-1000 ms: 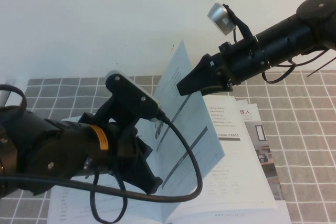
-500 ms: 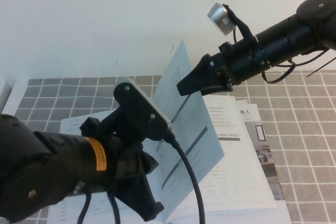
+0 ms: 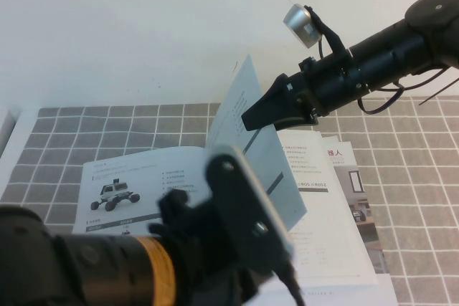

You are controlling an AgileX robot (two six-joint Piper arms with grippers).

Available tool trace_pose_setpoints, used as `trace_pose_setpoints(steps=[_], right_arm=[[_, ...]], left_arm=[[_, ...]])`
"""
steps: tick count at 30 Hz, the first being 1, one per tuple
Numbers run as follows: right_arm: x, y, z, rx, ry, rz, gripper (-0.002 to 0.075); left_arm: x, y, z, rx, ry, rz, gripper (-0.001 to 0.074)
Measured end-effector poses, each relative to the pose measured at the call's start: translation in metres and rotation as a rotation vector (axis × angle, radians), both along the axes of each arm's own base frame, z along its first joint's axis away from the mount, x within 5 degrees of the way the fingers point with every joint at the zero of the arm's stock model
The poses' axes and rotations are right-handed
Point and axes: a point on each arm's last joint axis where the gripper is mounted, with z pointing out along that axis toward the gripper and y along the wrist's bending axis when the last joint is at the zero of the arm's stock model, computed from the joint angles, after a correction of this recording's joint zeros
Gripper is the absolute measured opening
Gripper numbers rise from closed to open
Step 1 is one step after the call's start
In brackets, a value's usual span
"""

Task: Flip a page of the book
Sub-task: Open the closed book

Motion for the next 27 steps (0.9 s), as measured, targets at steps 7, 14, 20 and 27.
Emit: trace_pose_setpoints(steps=[7,14,20,27], right_arm=[[0.0,0.0,0.0,0.0,0.0,0.0,0.0447],[0.0,0.0,0.0,0.0,0.0,0.0,0.0447],[0.0,0.0,0.0,0.0,0.0,0.0,0.0447],[0.0,0.0,0.0,0.0,0.0,0.0,0.0447]], left_arm=[[-0.007,-0.036,-0.019,0.03,-0.07,-0.142,-0.0004],[0.004,-0.055,-0.046,0.103,-0.084,-0.17,-0.0004],[0.011,-0.07,-0.055,0.072,-0.157,-0.214,-0.0004],[0.016,-0.08,-0.069,0.104,-0.216,-0.267,-0.0004]])
